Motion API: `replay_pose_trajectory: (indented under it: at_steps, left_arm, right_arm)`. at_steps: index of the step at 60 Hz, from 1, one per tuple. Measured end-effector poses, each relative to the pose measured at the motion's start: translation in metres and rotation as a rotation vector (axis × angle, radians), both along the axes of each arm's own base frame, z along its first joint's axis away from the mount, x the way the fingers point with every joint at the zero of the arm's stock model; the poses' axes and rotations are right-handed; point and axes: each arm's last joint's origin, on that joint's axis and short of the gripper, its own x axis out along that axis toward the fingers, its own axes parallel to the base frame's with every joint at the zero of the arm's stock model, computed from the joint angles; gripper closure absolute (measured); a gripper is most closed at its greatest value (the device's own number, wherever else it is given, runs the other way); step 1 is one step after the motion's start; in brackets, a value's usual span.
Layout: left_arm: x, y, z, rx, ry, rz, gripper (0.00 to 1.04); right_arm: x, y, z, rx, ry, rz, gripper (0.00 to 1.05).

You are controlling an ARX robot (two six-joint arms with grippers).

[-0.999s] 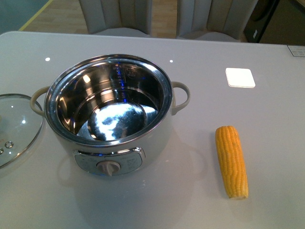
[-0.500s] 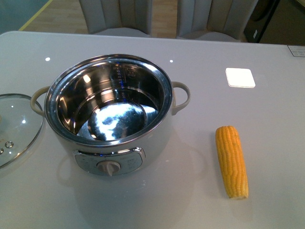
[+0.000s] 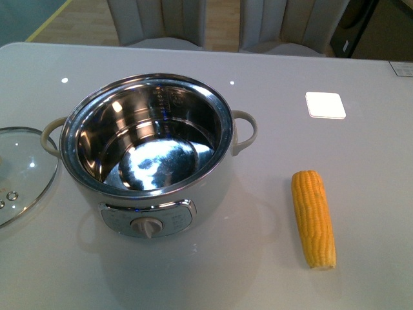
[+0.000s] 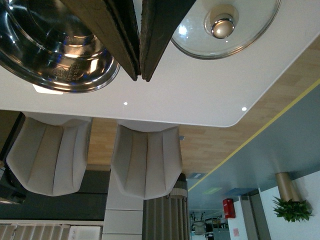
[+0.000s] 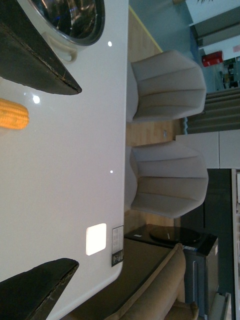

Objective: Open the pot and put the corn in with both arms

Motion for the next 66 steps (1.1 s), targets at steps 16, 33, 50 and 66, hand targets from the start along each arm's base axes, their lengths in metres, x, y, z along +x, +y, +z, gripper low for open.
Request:
replay_pose_trajectory:
  at_steps: [16, 33, 50, 66]
  left_arm:
    - [-0.012, 0.000, -0.005, 0.000, 0.027, 0.000, 1.01]
    - [-0.014, 0.000, -0.003, 0.000, 0.006, 0.000, 1.01]
    - [-0.014, 0.000, -0.003, 0.000, 0.006, 0.000, 1.01]
    - [-0.014, 0.000, -0.003, -0.002, 0.006, 0.000, 0.50]
  right_arm:
    - [0.000, 0.000, 0.000, 0.000, 0.000, 0.000, 0.09]
    - [0.000, 0.000, 0.000, 0.000, 0.000, 0.000, 0.09]
    - [0.000, 0.000, 0.000, 0.000, 0.000, 0.000, 0.09]
    - [0.000, 0.000, 0.000, 0.000, 0.000, 0.000, 0.09]
